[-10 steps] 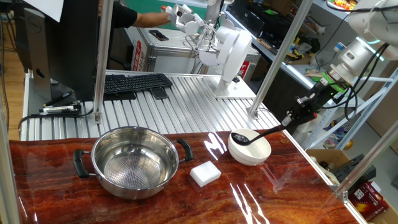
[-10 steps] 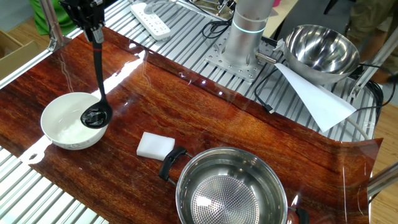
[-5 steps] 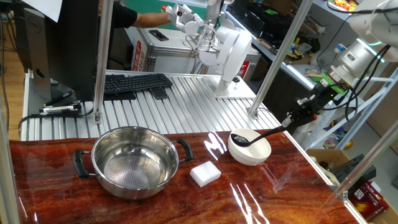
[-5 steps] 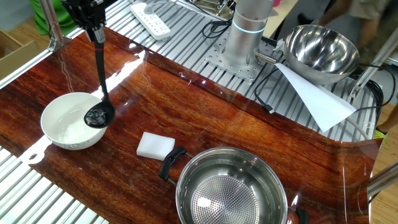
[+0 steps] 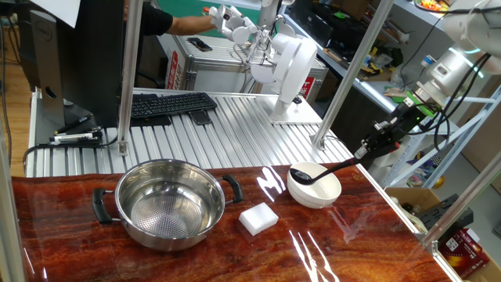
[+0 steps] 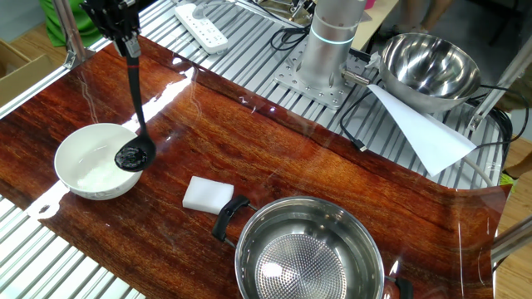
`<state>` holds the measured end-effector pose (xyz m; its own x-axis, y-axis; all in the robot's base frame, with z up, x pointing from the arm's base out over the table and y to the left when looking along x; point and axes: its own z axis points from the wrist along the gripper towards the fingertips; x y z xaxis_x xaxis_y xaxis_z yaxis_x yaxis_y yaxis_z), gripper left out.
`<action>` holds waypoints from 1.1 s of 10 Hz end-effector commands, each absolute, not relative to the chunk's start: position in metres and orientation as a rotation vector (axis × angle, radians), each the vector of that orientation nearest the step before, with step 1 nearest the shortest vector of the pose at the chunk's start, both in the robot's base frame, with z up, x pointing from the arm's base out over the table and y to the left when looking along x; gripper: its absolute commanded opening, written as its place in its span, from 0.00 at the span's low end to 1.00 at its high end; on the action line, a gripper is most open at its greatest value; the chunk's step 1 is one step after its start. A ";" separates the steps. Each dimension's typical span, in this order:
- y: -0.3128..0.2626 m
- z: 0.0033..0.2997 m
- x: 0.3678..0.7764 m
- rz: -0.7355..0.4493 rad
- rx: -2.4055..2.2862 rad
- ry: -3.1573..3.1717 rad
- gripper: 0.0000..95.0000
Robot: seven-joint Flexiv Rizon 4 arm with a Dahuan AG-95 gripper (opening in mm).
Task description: Scoop water with a large spoon from one bowl to another
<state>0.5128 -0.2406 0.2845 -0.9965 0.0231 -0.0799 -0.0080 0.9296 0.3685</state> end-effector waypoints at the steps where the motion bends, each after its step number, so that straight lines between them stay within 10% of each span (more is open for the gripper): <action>1: -0.242 0.286 0.515 0.617 0.024 3.011 0.00; 11: -0.242 0.285 0.515 0.695 0.050 3.021 0.00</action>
